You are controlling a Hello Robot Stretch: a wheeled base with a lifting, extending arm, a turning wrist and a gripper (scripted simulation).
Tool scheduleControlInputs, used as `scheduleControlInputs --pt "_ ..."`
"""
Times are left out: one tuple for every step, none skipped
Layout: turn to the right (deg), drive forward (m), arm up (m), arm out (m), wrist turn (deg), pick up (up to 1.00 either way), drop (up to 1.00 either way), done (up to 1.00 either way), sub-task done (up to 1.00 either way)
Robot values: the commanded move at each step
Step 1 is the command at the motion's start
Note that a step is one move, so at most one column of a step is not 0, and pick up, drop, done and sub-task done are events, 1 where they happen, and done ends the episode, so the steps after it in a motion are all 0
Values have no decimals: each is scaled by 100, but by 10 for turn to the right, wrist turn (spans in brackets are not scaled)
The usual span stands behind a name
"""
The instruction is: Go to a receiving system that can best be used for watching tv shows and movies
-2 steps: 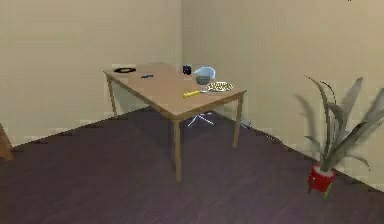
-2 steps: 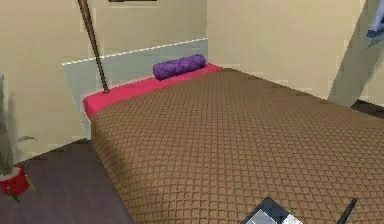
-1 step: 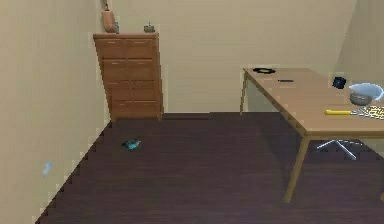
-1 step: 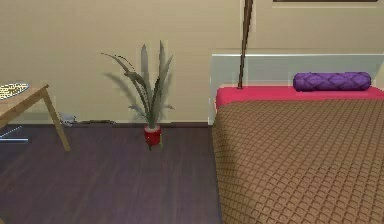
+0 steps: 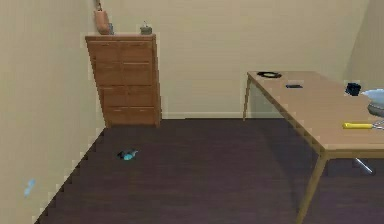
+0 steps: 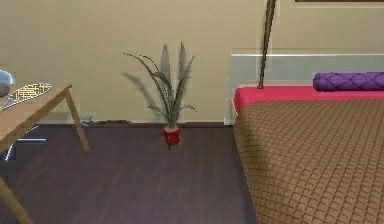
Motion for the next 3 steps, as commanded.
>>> scheduleControlInputs --pt "-450 0 0 0 0 0 0 0 0" --pt "-330 0 0 0 0 0 0 0 0" --pt "0 45 0 0 0 0 0 0 0"
